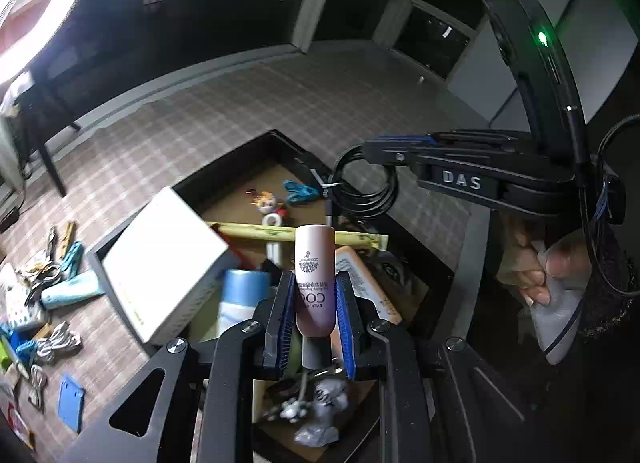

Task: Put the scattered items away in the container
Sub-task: 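Carry the pink bottle into the tray with the left gripper while the right gripper drops the cable in, then move both grippers back over the cluttered items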

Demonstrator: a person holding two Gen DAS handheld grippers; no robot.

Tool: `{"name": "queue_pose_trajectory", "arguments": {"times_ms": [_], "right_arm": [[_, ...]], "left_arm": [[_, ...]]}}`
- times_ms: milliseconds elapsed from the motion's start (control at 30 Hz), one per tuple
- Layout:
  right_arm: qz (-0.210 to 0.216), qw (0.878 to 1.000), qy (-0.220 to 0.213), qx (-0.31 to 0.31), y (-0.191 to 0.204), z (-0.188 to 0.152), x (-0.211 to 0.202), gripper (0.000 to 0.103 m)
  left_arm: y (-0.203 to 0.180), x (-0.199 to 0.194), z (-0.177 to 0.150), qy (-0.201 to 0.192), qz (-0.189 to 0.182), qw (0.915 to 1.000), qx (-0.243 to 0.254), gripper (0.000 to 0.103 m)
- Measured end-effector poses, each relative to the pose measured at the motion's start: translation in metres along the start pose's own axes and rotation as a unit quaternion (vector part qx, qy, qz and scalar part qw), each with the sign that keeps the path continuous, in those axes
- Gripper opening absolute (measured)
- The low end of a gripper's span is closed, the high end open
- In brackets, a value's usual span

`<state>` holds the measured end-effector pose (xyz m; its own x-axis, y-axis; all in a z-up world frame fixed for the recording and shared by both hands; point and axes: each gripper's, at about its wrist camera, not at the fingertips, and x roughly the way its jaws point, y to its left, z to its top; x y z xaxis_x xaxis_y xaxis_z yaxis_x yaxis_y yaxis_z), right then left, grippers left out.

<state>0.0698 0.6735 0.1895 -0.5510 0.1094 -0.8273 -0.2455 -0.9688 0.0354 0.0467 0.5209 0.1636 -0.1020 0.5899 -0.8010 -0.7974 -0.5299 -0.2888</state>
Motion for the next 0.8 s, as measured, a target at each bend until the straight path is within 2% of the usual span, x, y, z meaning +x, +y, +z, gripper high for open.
{"name": "queue_pose_trajectory", "arguments": {"times_ms": [33, 67, 167, 500, 667, 800], "right_arm": [[-0.003, 1.000, 0.000, 0.005, -0.002, 0.000, 0.000, 0.009], [-0.004, 1.000, 0.002, 0.012, -0.003, 0.000, 0.001, 0.010], [0.002, 1.000, 0.002, 0.025, -0.008, 0.002, 0.000, 0.017], [0.021, 1.000, 0.013, -0.003, 0.014, 0.008, 0.011, 0.017], [0.041, 0.999, 0.020, -0.022, 0.036, 0.008, 0.017, 0.019], [0.061, 0.997, 0.029, -0.046, 0.062, 0.008, 0.025, 0.019]], "left_arm": [[-0.002, 0.002, 0.001, 0.005, -0.001, 1.0000, -0.003, 0.038], [-0.003, 0.002, 0.002, 0.005, -0.001, 1.0000, -0.005, 0.041], [-0.003, -0.001, 0.001, -0.001, 0.012, 0.9999, 0.000, 0.040], [0.019, -0.012, -0.008, -0.006, 0.040, 0.9990, -0.022, 0.040], [0.045, -0.018, -0.023, -0.004, 0.068, 0.9969, -0.041, 0.040], [0.083, -0.028, -0.042, -0.001, 0.093, 0.9926, -0.078, 0.040]]}}
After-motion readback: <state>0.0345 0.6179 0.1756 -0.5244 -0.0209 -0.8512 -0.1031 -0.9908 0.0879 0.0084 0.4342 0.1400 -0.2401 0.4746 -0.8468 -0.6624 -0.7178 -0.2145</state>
